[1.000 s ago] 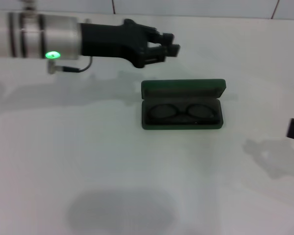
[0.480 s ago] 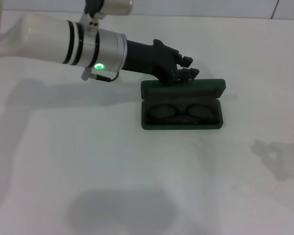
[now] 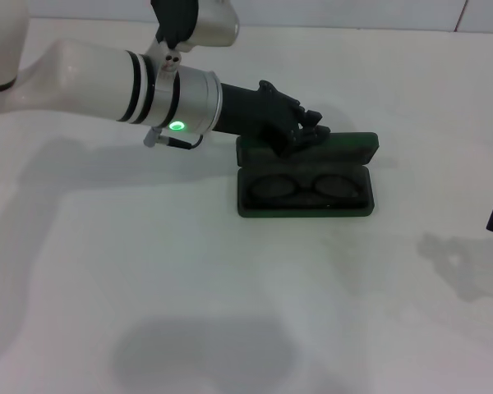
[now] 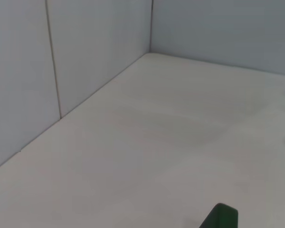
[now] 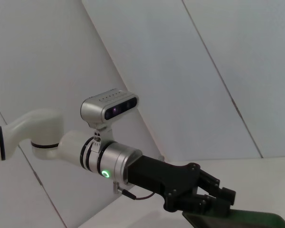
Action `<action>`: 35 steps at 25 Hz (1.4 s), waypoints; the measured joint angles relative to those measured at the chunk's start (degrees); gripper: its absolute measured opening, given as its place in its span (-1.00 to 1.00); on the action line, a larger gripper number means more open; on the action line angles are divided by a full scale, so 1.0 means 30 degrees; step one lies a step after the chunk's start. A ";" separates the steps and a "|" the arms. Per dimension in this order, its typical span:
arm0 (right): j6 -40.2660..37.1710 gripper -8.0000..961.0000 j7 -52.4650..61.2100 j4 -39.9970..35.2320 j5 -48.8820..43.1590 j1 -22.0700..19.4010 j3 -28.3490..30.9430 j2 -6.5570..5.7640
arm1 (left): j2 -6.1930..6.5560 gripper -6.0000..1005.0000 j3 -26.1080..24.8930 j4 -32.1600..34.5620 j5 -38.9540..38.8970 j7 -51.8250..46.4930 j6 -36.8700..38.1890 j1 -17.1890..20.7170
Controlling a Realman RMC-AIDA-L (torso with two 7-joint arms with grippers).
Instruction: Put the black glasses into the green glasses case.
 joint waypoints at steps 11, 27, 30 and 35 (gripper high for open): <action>-0.0098 -0.73 -0.0145 0.0314 0.0108 0.0201 0.0022 0.0000 | -0.0274 -0.52 0.0103 0.0007 0.0823 -0.0173 0.1007 0.0342; -0.0789 -0.72 -0.0164 0.0150 0.0168 0.0545 0.0220 -0.0045 | -0.0478 -0.83 -0.0029 0.1487 -0.0033 0.0695 0.3845 0.1947; -0.1089 -0.72 -0.0300 -0.0084 0.0046 0.0670 -0.0032 -0.0086 | -0.0365 -0.79 -0.0801 0.3710 -0.0455 0.0038 0.5881 0.3250; -0.2191 -0.72 -0.1053 -0.0300 -0.0019 0.1313 -0.0969 -0.0004 | -0.0026 -0.65 -0.3484 0.5596 -0.2224 0.1881 1.2184 0.5696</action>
